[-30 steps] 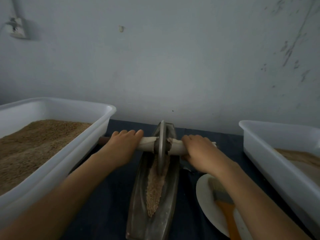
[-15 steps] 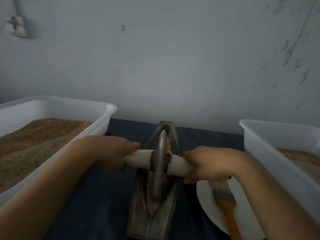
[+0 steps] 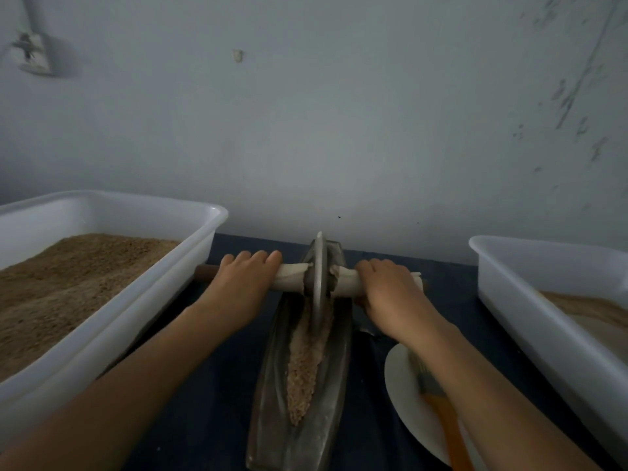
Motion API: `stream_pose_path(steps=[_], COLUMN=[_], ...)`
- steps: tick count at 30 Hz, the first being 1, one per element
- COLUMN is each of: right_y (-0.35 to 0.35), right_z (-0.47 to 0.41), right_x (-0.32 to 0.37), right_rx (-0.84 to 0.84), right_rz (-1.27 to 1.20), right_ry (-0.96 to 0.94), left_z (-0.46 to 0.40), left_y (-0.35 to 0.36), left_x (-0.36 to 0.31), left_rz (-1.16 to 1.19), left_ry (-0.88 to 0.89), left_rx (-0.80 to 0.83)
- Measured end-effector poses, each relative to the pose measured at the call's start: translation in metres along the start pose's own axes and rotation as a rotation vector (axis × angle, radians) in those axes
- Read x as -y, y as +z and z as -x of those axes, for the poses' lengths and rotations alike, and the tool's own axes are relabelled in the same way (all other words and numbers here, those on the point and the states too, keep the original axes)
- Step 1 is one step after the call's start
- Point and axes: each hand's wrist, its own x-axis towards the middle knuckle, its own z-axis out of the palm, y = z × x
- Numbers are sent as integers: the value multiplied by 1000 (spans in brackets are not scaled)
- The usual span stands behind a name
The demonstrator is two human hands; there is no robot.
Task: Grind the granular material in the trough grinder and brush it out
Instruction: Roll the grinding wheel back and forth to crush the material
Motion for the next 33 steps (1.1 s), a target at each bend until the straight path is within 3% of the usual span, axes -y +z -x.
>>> stream_pose_path(steps=[8,14,20,24,29,33], right_y=[-56,-77,-62,-35,-6,-5], right_z=[17,30,20,8,0,1], right_x=[14,19,16,8,-2,1], right_rx=[517,677,612,373,79,39], right_rz=[-140,-143,-147,-142,-65,4], right_ry=[-61,-120,-46,7,10,-10], left_z=[14,26,13,3,-2,-3], left_y=[-44,-66,-47,-28,-6,-5], left_x=[6,8,5,8,2,1], left_rz=[87,111,80,83,-27,-40], left_ry=[118,198,128,70,14,3], left_rx=[508,689,573,423,76,63])
